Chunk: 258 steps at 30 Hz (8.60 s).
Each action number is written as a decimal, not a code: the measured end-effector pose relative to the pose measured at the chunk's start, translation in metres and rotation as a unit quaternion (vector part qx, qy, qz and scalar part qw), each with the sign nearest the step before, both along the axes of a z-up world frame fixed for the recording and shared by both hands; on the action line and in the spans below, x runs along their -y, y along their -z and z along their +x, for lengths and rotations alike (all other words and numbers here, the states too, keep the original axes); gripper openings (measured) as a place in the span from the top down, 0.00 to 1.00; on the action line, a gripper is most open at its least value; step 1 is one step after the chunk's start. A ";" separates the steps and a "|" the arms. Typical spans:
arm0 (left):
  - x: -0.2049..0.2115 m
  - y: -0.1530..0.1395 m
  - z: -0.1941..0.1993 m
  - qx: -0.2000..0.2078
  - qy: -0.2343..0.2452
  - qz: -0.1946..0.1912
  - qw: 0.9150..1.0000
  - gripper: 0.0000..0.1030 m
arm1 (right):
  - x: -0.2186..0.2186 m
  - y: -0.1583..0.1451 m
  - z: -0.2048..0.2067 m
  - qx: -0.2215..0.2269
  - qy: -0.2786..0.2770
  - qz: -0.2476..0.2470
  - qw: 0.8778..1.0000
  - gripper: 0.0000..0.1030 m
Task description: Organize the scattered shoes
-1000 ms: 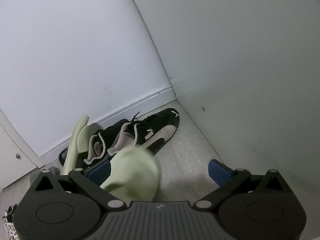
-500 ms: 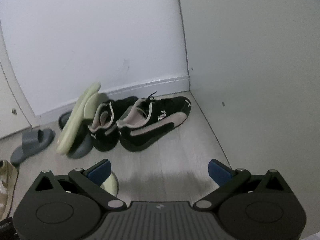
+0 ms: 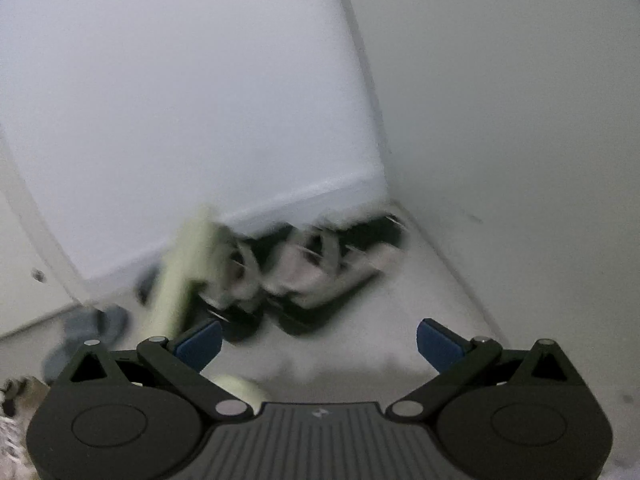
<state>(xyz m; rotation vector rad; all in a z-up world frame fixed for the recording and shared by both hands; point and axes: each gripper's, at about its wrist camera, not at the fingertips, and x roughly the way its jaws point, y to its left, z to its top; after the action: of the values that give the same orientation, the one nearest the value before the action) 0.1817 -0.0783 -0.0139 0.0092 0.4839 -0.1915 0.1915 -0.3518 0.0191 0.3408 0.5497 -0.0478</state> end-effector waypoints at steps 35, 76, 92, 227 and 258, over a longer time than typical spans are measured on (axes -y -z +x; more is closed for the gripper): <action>-0.051 -0.002 0.092 -0.019 -0.104 -0.199 0.974 0.67 | -0.002 0.021 0.064 0.022 0.015 0.048 0.998 0.00; -0.154 -0.004 -0.090 -0.081 -0.276 -0.321 0.902 0.31 | -0.112 0.037 -0.020 -0.092 -0.164 -0.137 0.973 0.01; -0.166 -0.015 -0.074 -0.008 -0.193 -0.196 0.962 0.04 | -0.119 0.078 0.016 -0.176 -0.155 -0.189 0.954 0.57; -0.152 -0.012 -0.067 -0.017 -0.172 -0.168 0.971 0.03 | -0.075 0.091 0.023 -0.151 0.092 0.024 0.984 0.00; -0.181 -0.041 -0.091 0.038 -0.250 -0.163 0.954 0.02 | -0.196 0.076 -0.035 -0.061 -0.278 -0.149 0.947 0.01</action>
<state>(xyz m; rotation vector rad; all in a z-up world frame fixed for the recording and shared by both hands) 0.0902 0.1027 0.0270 -0.4253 0.3603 0.2281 0.1569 -0.1559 -0.0569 -0.1227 0.7358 0.3939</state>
